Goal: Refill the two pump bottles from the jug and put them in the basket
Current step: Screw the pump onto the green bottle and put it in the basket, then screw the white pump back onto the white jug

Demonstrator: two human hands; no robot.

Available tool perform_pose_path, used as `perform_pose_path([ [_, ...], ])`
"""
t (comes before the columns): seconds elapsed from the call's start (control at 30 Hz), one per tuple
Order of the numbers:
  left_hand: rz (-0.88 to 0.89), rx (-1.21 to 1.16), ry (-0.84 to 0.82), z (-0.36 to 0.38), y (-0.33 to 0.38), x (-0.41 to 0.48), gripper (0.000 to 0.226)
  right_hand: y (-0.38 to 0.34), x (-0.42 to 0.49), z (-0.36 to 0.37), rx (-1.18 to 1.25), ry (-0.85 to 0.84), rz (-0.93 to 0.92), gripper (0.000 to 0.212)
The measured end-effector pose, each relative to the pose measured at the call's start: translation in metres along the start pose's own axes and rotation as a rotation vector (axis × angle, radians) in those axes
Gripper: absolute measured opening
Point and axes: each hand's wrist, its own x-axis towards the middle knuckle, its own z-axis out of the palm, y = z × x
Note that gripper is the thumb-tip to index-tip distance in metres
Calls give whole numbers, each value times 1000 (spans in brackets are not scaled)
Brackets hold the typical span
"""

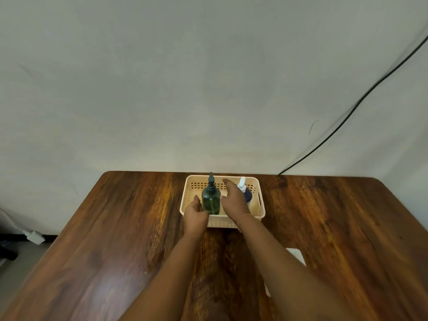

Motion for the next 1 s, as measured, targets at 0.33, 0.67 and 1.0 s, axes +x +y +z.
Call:
perform_pose_path([
  [0.33, 139, 231, -250, 43, -34, -94, 63, 71, -127, -67, -245, 343, 15, 51],
  [0.67, 83, 320, -544, 74, -57, -139, 38, 110, -139, -63, -317, 299, 287, 83],
  [1.0, 106, 167, -273, 12, -42, -125, 34, 56, -133, -7, -271, 227, 120, 60],
])
